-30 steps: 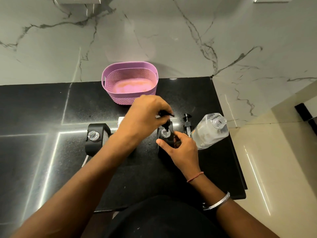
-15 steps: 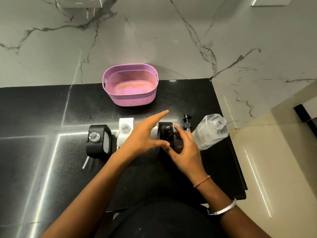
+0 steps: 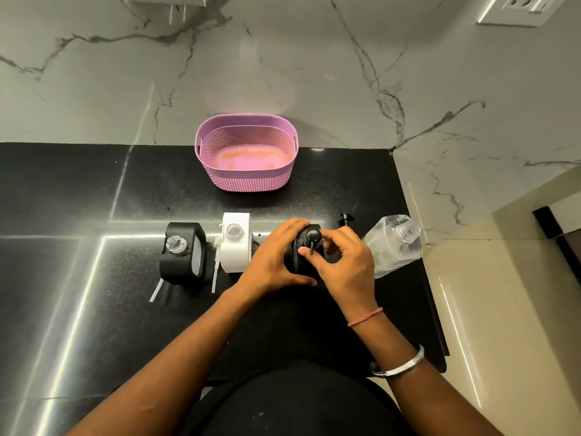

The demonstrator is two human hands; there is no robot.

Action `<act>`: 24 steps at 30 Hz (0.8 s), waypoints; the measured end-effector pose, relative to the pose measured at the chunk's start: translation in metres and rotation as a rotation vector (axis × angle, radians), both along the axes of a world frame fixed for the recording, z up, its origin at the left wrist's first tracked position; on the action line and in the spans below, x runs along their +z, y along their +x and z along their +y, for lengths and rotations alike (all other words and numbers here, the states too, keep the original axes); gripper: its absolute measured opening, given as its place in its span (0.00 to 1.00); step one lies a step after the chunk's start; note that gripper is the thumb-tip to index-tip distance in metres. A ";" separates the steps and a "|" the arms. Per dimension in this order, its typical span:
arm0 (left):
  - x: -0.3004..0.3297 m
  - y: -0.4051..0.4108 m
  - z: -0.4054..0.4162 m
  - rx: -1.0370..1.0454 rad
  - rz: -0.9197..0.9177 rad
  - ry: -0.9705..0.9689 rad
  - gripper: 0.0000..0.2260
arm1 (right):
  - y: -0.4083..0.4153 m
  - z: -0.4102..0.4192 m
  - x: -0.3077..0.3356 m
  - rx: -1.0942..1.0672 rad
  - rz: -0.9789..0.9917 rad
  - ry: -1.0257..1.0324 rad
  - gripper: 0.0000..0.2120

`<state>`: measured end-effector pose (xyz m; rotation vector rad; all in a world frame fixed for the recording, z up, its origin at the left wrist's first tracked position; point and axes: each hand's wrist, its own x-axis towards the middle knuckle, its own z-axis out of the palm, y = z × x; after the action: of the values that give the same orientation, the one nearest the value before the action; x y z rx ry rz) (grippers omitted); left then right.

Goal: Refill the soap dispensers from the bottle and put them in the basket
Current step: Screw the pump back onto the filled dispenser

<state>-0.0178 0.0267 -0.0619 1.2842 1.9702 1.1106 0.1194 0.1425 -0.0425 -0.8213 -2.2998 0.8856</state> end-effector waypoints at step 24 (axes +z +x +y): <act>-0.012 -0.001 -0.001 0.013 -0.022 0.033 0.49 | 0.000 -0.010 0.003 -0.089 -0.029 -0.005 0.17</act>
<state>-0.0188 0.0259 -0.0738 1.2725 1.9537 1.1632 0.1199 0.1325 -0.0399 -0.9368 -2.2674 0.8464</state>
